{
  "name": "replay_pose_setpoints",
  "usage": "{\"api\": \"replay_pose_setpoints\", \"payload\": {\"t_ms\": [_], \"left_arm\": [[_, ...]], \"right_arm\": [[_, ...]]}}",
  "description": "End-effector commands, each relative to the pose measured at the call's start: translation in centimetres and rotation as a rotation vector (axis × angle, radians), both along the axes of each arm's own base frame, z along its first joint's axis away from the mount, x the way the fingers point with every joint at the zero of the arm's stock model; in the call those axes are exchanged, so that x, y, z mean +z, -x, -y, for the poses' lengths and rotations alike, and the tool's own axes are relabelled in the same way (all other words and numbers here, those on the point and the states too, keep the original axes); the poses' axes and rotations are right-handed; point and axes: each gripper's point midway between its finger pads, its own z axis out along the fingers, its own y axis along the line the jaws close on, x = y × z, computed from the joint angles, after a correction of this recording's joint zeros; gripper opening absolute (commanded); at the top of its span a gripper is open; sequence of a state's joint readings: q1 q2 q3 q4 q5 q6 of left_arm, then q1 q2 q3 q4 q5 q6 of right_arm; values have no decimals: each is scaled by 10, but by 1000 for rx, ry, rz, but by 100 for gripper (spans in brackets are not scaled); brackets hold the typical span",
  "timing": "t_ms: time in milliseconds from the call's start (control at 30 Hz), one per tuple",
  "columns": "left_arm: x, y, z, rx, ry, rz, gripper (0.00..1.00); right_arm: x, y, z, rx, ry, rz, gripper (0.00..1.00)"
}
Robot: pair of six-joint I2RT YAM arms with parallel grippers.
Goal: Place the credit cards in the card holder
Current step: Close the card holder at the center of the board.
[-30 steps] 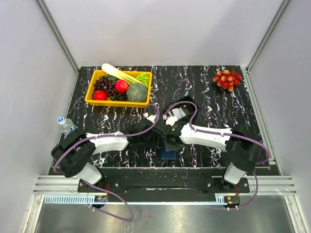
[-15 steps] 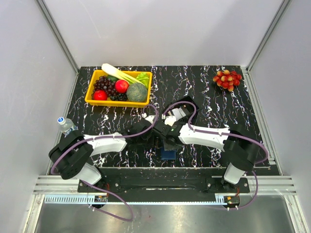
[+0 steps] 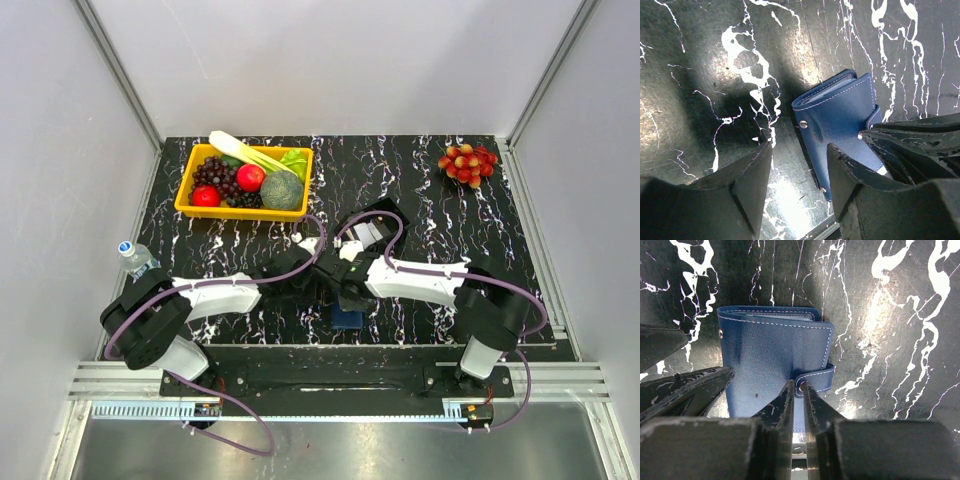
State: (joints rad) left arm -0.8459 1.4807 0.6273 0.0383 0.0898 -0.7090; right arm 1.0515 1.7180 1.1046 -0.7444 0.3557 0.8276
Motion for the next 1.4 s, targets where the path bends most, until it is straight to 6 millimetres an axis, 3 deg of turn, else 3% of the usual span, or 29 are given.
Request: {"api": "replay_pose_setpoints", "payload": {"t_ms": [0,233,367,467,867,1000,1167,1367], "left_arm": [[12,-8,5,18,38,48,52],[12,-7,6,12,41,44,52],[12,-8,5,14,40,47,52],[13,-8,6,14,45,48,52],[14,-8,7,10,50,50,52],[13,-7,7,8,48,48,52],[14,-7,8,6,51,47,52],[13,-8,8,5,49,46,52]], "right_arm": [[7,-5,5,-27,-2,57,12],[11,-5,7,-29,-11,64,4],[20,-7,4,-24,-45,88,29],[24,-9,6,-24,-48,103,37],[4,-6,3,-19,-13,60,41],[3,-7,5,-22,-7,64,38],[3,-6,4,-22,-14,65,23],[10,-7,4,-19,-33,74,11]]}}
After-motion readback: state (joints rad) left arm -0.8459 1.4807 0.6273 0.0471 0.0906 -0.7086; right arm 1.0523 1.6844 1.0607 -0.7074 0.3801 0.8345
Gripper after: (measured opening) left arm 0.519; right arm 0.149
